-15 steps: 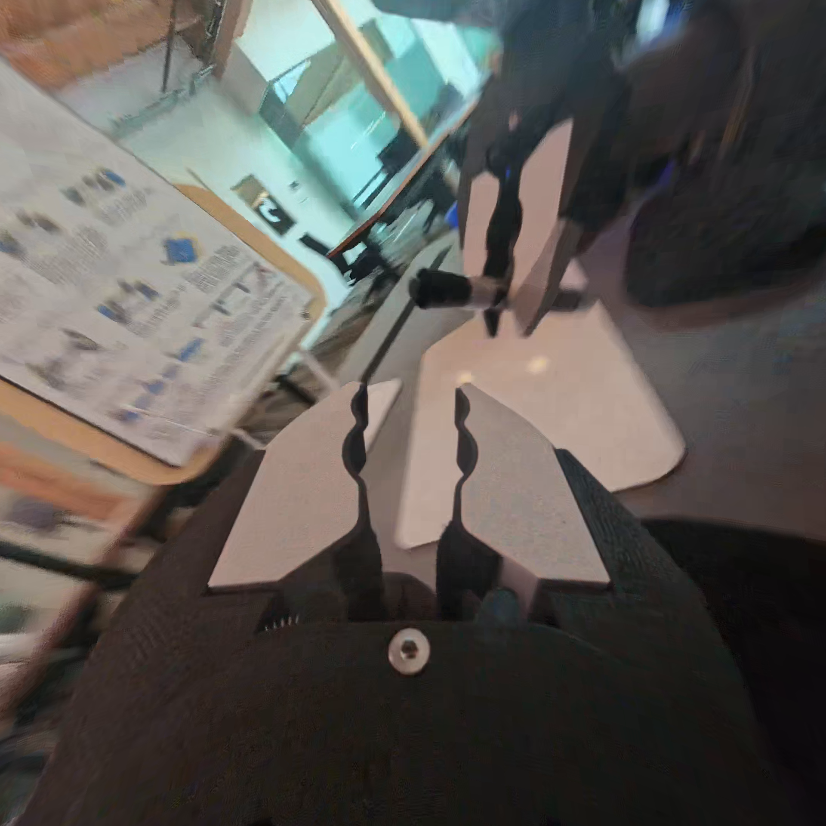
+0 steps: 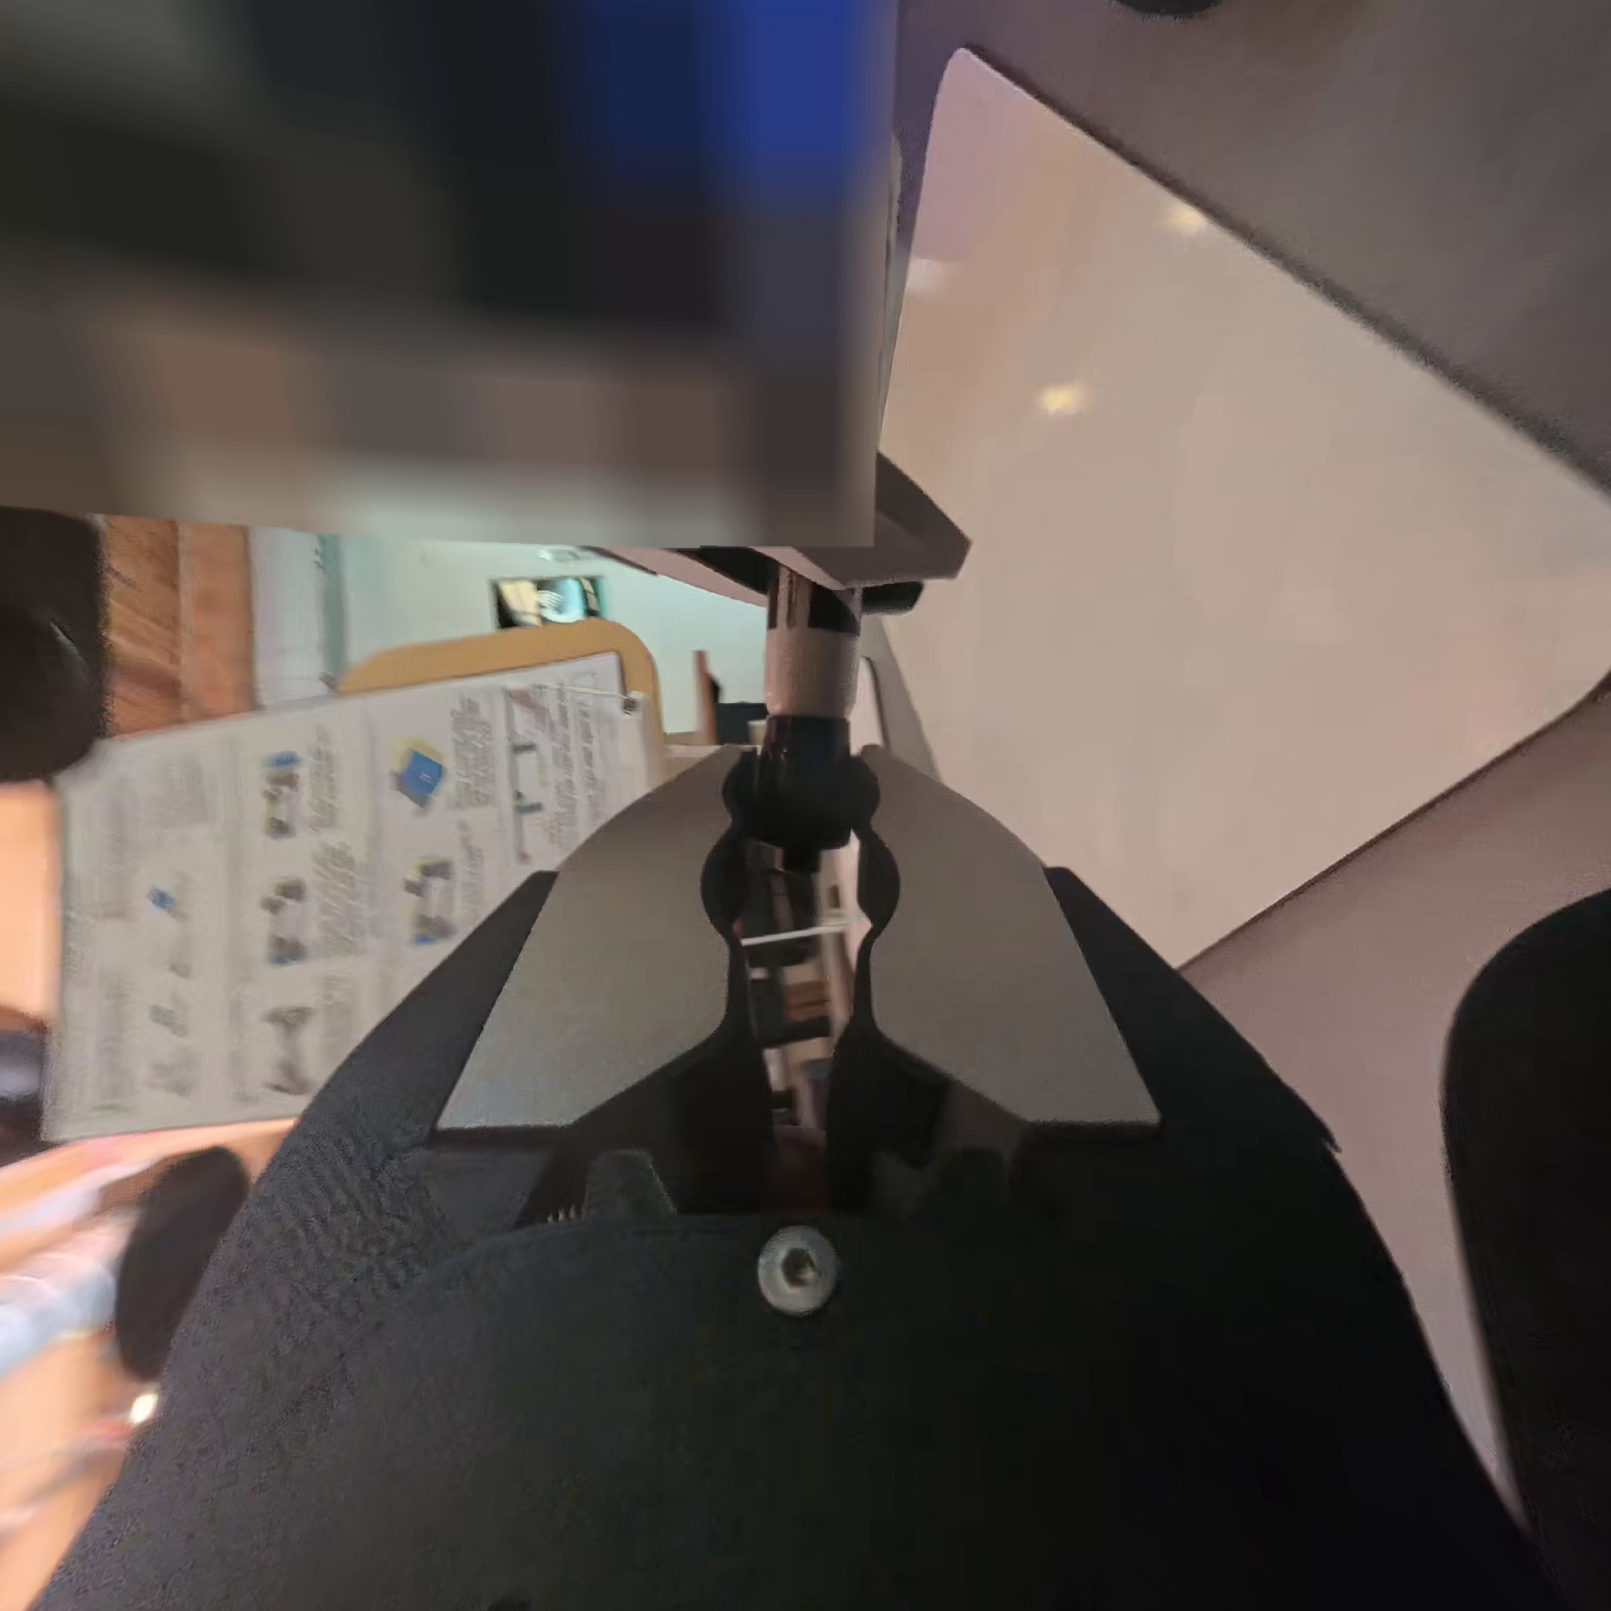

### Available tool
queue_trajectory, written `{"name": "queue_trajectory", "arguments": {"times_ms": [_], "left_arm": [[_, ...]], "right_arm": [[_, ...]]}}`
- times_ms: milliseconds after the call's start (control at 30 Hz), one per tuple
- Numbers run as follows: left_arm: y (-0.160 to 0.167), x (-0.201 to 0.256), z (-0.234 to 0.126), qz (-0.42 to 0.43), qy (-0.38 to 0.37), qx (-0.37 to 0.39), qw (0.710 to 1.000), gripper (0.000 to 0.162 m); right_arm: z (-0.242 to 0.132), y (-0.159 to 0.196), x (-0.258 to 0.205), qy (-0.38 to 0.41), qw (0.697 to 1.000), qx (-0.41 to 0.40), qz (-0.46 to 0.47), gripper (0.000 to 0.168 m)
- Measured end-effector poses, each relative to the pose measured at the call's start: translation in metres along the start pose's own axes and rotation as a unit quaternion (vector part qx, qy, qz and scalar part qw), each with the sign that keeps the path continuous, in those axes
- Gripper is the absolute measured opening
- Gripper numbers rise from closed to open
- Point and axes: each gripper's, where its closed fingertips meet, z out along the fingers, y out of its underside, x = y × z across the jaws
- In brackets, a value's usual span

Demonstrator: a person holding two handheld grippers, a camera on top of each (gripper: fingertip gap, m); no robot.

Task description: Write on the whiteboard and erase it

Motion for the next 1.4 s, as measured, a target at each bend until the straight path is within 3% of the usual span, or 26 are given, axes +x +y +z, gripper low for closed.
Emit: {"name": "queue_trajectory", "arguments": {"times_ms": [67, 133, 200, 267, 300, 367, 533, 600, 633, 1067, 1100, 1200, 1233, 1300, 1333, 1367, 1400], "left_arm": [[0.002, -0.002, -0.003, -0.124, 0.016, 0.022, 0.992, 0.020], [0.005, -0.008, -0.009, -0.268, 0.030, 0.064, 0.961, 0.020], [-0.005, -0.016, -0.018, -0.415, 0.057, 0.147, 0.896, 0.020], [-0.024, -0.025, -0.029, -0.518, 0.102, 0.241, 0.814, 0.020], [-0.033, -0.029, -0.034, -0.540, 0.118, 0.280, 0.785, 0.020], [-0.046, -0.031, -0.038, -0.554, 0.142, 0.316, 0.757, 0.020], [-0.061, -0.012, -0.034, -0.504, 0.204, 0.288, 0.789, 0.020], [-0.056, -0.012, -0.033, -0.503, 0.206, 0.275, 0.793, 0.020], [-0.054, -0.012, -0.034, -0.503, 0.211, 0.275, 0.792, 0.020], [-0.053, 0.001, -0.025, -0.459, 0.232, 0.222, 0.829, 0.021], [-0.057, 0.000, -0.029, -0.456, 0.248, 0.231, 0.823, 0.021], [-0.070, -0.016, -0.044, -0.500, 0.294, 0.285, 0.763, 0.021], [-0.067, -0.023, -0.038, -0.481, 0.241, 0.270, 0.798, 0.021], [-0.052, -0.046, -0.022, -0.338, 0.036, 0.183, 0.922, 0.020], [-0.047, -0.058, -0.021, -0.270, -0.055, 0.156, 0.949, 0.020], [-0.043, -0.058, -0.017, -0.270, -0.076, 0.148, 0.948, 0.019], [-0.015, -0.040, -0.003, -0.323, -0.022, 0.087, 0.942, 0.020]], "right_arm": [[-0.018, -0.017, 0.000, 0.009, 0.996, 0.085, -0.030, 0.025], [-0.051, -0.043, -0.006, 0.020, 0.968, 0.238, -0.078, 0.056], [-0.098, -0.064, -0.014, 0.037, 0.889, 0.442, -0.113, 0.075], [-0.134, -0.068, -0.027, 0.028, 0.784, 0.608, -0.123, 0.077], [-0.134, -0.066, -0.030, 0.014, 0.762, 0.637, -0.118, 0.075], [-0.108, -0.065, -0.034, -0.010, 0.779, 0.616, -0.115, 0.077], [-0.079, -0.074, -0.049, -0.014, 0.807, 0.566, -0.170, 0.052], [-0.069, -0.071, -0.052, -0.034, 0.832, 0.525, -0.175, 0.022], [-0.067, -0.070, -0.050, -0.025, 0.838, 0.516, -0.176, 0.019], [-0.059, -0.059, -0.043, 0.054, 0.849, 0.504, -0.147, 0.018], [-0.062, -0.058, -0.049, 0.062, 0.847, 0.504, -0.156, 0.018], [-0.081, -0.060, -0.062, 0.096, 0.831, 0.522, -0.168, 0.019], [-0.088, -0.061, -0.056, 0.119, 0.829, 0.525, -0.152, 0.018], [-0.105, -0.063, -0.040, 0.133, 0.811, 0.563, -0.080, 0.018], [-0.113, -0.064, -0.035, 0.125, 0.800, 0.585, -0.046, 0.018], [-0.120, -0.064, -0.030, 0.122, 0.789, 0.602, -0.019, 0.018], [-0.138, -0.058, -0.030, 0.122, 0.759, 0.639, -0.011, 0.018]]}}
